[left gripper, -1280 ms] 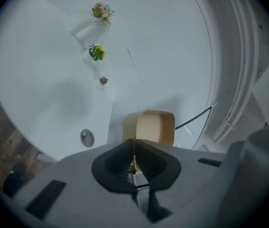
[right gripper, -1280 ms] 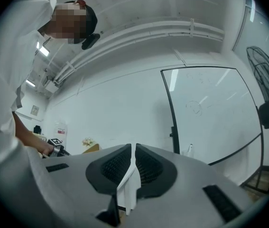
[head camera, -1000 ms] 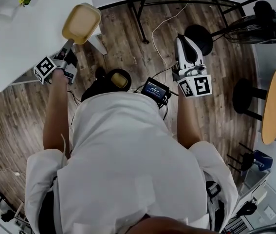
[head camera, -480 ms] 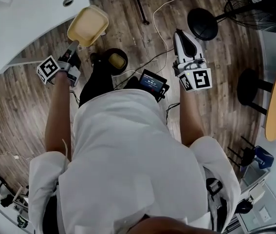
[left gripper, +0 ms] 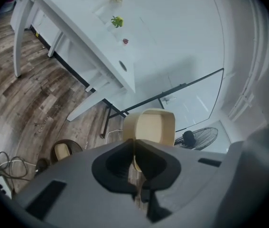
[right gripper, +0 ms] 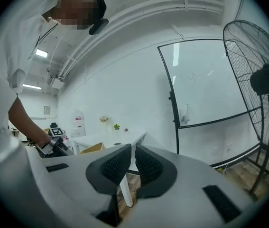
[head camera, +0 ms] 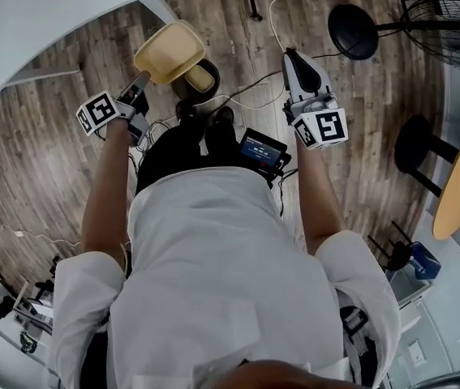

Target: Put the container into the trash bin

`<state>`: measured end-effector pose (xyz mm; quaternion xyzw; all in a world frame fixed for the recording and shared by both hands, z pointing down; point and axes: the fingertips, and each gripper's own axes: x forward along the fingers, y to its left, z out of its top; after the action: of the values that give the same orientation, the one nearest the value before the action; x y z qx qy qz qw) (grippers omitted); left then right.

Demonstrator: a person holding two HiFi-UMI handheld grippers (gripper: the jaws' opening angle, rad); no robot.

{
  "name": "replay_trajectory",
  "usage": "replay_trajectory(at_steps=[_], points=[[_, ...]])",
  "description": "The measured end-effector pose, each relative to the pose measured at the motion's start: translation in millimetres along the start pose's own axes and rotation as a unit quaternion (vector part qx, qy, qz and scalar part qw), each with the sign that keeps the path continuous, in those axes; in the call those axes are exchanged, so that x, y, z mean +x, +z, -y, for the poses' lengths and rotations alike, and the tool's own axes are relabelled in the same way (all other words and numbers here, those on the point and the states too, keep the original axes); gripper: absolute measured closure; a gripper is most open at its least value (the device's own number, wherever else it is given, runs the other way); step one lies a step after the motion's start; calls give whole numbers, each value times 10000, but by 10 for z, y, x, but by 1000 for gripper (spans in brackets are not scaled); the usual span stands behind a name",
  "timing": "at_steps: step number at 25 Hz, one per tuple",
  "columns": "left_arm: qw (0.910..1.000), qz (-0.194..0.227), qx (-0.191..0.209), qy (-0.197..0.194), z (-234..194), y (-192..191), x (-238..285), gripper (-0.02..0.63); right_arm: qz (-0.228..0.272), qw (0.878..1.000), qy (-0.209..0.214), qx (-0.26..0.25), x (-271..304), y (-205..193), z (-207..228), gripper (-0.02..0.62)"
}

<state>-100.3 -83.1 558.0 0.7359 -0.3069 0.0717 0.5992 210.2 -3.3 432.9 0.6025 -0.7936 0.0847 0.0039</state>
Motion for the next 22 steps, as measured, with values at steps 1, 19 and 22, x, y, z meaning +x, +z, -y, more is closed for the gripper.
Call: replay_trajectory(at_steps=[1, 19, 22], points=[[10000, -26, -68, 40, -92, -5, 39, 586, -88, 9999, 60, 23, 97, -88, -23, 546], [9840, -321, -1490, 918, -2480, -1166, 1069, 586, -1275, 9861, 1062, -117, 869, -2355, -234, 545], [9812, -367, -1547, 1097, -2859, -1350, 1209, 586, -1302, 9839, 1210, -197, 957, -2620, -253, 545]])
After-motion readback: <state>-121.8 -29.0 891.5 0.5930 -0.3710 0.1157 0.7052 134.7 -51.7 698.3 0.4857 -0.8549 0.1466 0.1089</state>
